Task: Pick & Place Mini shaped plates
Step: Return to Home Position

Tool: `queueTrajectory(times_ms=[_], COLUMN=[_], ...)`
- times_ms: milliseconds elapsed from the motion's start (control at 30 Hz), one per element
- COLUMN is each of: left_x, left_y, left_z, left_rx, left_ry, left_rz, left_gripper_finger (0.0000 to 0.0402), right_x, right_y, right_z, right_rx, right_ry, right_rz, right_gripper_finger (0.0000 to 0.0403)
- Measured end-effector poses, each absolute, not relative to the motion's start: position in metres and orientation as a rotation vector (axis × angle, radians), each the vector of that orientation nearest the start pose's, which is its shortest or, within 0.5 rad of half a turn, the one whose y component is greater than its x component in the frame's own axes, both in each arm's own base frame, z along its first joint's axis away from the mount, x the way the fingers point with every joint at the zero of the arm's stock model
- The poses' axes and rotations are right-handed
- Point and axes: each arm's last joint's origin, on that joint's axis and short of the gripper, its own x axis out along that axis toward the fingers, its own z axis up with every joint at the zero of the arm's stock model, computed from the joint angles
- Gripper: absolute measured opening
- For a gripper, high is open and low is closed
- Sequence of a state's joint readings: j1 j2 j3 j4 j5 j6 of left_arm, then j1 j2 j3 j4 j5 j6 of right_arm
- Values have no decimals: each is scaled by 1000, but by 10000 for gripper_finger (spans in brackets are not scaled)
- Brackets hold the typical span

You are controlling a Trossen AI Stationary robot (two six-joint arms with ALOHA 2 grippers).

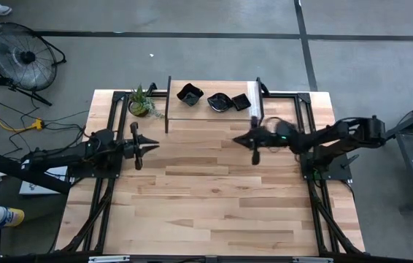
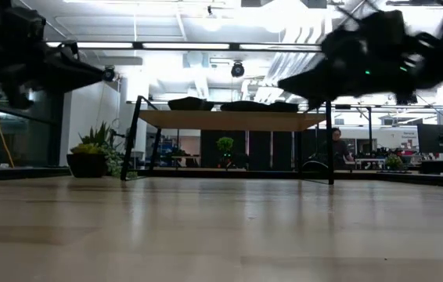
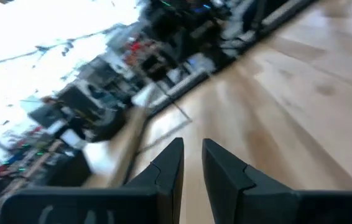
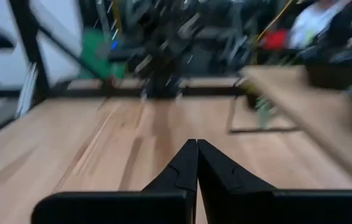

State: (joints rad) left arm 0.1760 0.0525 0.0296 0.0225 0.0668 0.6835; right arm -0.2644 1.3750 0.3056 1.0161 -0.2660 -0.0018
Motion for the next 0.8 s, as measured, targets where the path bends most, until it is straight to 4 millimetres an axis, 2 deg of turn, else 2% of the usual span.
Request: queueTrajectory(times_ms=[233, 600, 800], left_x=[94, 78, 72], left_y=[31, 54, 58], left_z=[179, 181, 174], left_rx=[670, 643, 577], left_ry=[7, -7, -20], left_rz=[241, 212, 105], left_gripper_finger=[56, 55, 55], right_x=[163, 146, 129], right_y=[-48, -46, -41], right_z=[158, 167, 168], right_rx=[-28, 62, 96], right_ry=[-175, -115, -27], right_rz=[-89, -98, -157], right_gripper_finger=[1, 0, 0])
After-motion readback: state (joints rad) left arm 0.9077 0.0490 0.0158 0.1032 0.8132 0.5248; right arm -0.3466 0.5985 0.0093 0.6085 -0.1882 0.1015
